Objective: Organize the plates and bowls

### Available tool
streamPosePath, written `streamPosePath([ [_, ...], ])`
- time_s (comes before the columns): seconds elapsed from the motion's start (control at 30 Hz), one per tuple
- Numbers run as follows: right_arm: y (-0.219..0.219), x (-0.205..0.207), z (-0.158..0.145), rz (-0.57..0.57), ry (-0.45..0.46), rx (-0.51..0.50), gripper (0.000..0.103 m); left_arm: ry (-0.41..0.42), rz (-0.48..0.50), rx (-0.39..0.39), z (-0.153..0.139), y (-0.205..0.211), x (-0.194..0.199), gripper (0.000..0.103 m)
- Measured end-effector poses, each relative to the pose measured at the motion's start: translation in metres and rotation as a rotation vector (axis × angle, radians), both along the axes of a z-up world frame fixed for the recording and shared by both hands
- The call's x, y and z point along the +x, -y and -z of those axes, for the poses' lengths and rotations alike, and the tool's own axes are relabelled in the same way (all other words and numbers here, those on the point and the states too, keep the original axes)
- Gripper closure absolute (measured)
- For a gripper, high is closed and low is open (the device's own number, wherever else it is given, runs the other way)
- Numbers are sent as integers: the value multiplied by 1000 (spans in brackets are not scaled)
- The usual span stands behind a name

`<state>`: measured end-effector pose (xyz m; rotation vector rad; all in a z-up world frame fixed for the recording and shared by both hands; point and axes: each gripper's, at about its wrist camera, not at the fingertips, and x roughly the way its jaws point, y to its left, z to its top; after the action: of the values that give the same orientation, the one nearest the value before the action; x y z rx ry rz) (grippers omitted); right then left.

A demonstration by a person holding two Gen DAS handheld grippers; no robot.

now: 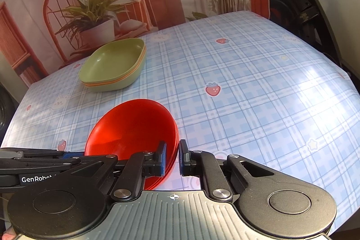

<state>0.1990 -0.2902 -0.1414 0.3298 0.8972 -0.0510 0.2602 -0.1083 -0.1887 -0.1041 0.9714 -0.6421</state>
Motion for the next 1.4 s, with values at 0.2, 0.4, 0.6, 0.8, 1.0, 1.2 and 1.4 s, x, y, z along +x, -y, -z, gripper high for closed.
streamPosePath([
  [0.2, -3, 9, -9, -6, 35, 19, 93, 17, -25, -11, -6, -8, 2, 82],
  [0.4, -5, 34, -22, -31, 61, 52, 93, 39, -62, -32, -18, -22, 12, 81],
  [0.6, -18, 74, -43, -76, 114, 38, 93, 100, -92, -28, -40, -34, 32, 81],
  [0.8, -29, 126, -59, -96, 158, 34, 93, 180, -120, -12, -65, -44, 67, 81],
  [1.0, -38, 177, -57, -111, 186, 48, 93, 187, -156, -20, -69, -53, 105, 81],
  [1.2, -46, 205, -35, -112, 155, 15, 94, 181, -162, 31, -62, -52, 130, 81],
  [1.4, -45, 210, -15, -111, 129, 18, 94, 162, -151, 60, -47, -47, 141, 80],
])
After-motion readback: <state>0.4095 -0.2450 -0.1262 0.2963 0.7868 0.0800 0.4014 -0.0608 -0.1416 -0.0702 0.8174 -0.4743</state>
